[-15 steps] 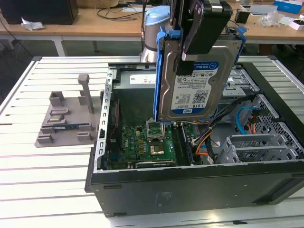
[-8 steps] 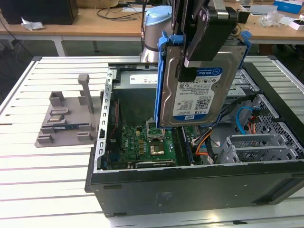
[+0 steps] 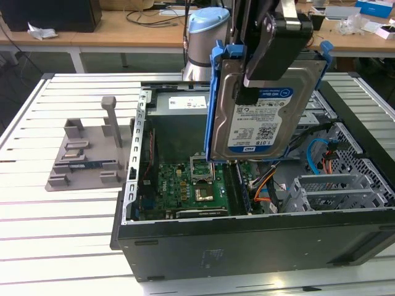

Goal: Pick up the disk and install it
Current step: 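Pick up the disk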

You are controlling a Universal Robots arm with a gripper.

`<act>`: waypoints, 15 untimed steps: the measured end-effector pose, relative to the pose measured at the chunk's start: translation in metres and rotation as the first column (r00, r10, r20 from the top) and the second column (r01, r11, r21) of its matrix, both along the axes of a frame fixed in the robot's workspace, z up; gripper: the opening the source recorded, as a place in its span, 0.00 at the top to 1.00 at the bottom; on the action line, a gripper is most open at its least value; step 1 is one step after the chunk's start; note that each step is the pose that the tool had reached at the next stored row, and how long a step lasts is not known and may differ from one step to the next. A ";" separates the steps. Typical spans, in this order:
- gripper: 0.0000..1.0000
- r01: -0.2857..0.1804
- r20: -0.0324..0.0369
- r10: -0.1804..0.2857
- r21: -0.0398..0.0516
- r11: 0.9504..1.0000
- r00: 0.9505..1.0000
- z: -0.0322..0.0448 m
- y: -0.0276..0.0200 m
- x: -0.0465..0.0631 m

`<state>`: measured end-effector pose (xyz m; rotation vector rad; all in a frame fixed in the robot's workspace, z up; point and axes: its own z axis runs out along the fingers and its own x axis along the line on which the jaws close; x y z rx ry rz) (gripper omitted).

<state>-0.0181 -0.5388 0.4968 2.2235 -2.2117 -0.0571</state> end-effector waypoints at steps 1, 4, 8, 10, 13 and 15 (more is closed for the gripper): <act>0.63 0.000 0.000 0.000 0.000 1.000 1.000 0.0000 0.0000 0.002; 0.63 0.000 0.000 0.000 0.000 1.000 1.000 -0.0002 0.0000 0.008; 0.63 0.000 0.000 0.000 0.000 1.000 1.000 -0.0003 -0.0001 0.016; 0.63 0.000 0.000 0.000 0.000 1.000 1.000 -0.0003 -0.0002 0.019; 0.63 0.000 -0.001 0.000 0.000 1.000 1.000 -0.0004 -0.0006 0.026; 0.63 0.000 -0.001 0.000 0.000 1.000 1.000 -0.0005 -0.0007 0.028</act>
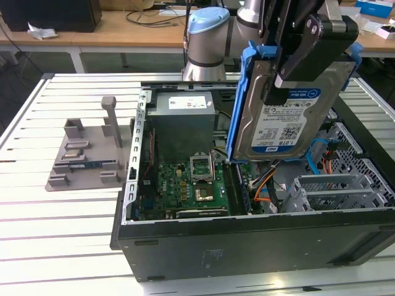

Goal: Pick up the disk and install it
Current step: 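Pick up the disk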

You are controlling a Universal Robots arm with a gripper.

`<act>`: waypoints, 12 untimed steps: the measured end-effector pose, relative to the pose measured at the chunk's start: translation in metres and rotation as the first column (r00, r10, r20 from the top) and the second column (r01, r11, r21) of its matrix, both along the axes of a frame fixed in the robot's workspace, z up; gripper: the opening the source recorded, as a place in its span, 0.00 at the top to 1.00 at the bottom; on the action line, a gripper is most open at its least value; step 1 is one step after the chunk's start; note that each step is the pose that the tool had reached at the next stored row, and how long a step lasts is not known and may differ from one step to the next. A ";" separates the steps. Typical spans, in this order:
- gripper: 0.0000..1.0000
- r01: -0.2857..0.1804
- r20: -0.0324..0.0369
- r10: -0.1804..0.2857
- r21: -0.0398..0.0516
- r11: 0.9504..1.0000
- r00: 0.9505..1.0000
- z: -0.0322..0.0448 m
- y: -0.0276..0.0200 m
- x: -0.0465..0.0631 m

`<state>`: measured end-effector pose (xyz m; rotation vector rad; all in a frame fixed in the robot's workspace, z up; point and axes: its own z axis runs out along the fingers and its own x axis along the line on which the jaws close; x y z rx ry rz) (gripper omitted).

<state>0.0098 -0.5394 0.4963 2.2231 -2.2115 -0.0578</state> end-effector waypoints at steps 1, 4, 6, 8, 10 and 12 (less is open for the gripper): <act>0.63 0.000 0.000 0.000 0.000 1.000 1.000 0.0000 -0.0001 0.001; 0.63 0.000 0.000 0.000 0.000 1.000 1.000 -0.0001 -0.0005 0.005; 0.63 0.000 0.000 0.000 0.000 1.000 1.000 -0.0002 -0.0007 0.006; 0.63 0.000 0.000 0.000 0.000 1.000 1.000 -0.0003 -0.0011 0.009; 0.63 0.000 0.000 0.000 0.000 1.000 1.000 -0.0003 -0.0014 0.011; 0.63 0.001 0.000 -0.001 0.000 1.000 1.000 -0.0005 -0.0018 0.013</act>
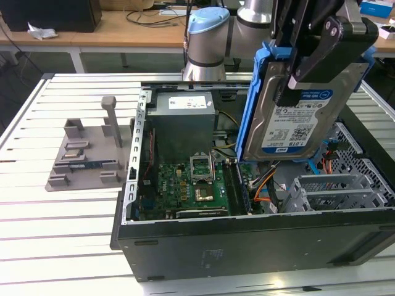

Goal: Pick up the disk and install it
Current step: 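Pick up the disk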

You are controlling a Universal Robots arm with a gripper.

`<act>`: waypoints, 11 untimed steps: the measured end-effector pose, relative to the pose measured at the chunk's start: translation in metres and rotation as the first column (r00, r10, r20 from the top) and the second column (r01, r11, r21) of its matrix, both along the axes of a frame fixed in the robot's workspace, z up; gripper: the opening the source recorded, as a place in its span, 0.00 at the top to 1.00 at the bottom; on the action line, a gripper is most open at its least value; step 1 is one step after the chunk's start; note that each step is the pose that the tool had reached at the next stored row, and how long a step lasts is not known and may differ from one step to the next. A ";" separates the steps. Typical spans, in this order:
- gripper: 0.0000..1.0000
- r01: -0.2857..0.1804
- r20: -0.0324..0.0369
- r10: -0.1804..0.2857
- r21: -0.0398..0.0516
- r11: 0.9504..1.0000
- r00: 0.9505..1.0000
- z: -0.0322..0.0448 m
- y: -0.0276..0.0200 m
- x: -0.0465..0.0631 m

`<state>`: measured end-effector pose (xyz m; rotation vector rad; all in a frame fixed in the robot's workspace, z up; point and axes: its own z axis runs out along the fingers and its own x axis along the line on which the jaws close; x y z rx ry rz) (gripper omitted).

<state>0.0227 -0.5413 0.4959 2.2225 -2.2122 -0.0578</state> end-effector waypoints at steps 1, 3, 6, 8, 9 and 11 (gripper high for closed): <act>0.63 0.000 0.000 0.000 0.000 1.000 1.000 0.0000 -0.0001 0.001; 0.63 0.000 0.000 0.000 0.000 1.000 1.000 -0.0001 -0.0004 0.003; 0.63 0.000 0.000 0.000 0.000 1.000 1.000 -0.0001 -0.0008 0.005; 0.63 0.001 0.000 -0.001 0.000 1.000 1.000 -0.0003 -0.0014 0.007; 0.63 0.001 0.000 -0.001 0.000 1.000 1.000 -0.0003 -0.0016 0.009; 0.63 0.001 0.000 -0.001 0.000 1.000 1.000 -0.0005 -0.0022 0.011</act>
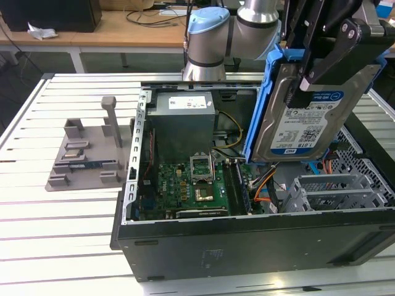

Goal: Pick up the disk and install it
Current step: 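Pick up the disk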

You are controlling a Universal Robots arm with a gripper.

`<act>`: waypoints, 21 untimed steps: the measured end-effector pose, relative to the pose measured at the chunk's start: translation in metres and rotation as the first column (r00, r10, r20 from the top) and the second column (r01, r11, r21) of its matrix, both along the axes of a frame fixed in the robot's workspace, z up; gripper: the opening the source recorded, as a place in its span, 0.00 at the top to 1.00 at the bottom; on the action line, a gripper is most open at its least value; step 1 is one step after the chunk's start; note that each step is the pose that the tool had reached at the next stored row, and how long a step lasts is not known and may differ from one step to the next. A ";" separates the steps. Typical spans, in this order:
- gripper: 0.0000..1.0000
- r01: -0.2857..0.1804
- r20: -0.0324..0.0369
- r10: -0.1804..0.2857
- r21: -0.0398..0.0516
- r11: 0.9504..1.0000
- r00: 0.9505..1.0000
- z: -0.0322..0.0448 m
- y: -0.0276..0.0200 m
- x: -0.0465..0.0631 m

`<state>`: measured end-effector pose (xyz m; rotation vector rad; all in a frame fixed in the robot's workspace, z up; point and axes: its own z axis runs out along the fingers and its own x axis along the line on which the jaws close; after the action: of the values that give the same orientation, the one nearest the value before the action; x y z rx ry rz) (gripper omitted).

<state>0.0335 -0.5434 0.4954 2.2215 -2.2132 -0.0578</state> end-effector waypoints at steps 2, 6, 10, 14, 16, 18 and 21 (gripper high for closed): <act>0.63 0.000 0.000 0.000 0.000 1.000 1.000 -0.0001 -0.0004 0.002; 0.63 0.001 0.000 -0.001 0.000 1.000 1.000 -0.0002 -0.0013 0.005; 0.63 0.001 0.000 -0.001 0.000 1.000 1.000 -0.0004 -0.0021 0.008; 0.63 0.002 0.000 -0.002 0.000 1.000 1.000 -0.0006 -0.0028 0.011; 0.63 0.002 0.000 -0.002 0.000 1.000 1.000 -0.0006 -0.0031 0.012; 0.63 0.002 0.000 -0.002 0.000 1.000 1.000 -0.0007 -0.0035 0.014; 0.63 0.002 0.000 -0.002 0.000 1.000 1.000 -0.0008 -0.0041 0.016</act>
<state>0.0493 -0.5475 0.4945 2.2191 -2.2155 -0.0578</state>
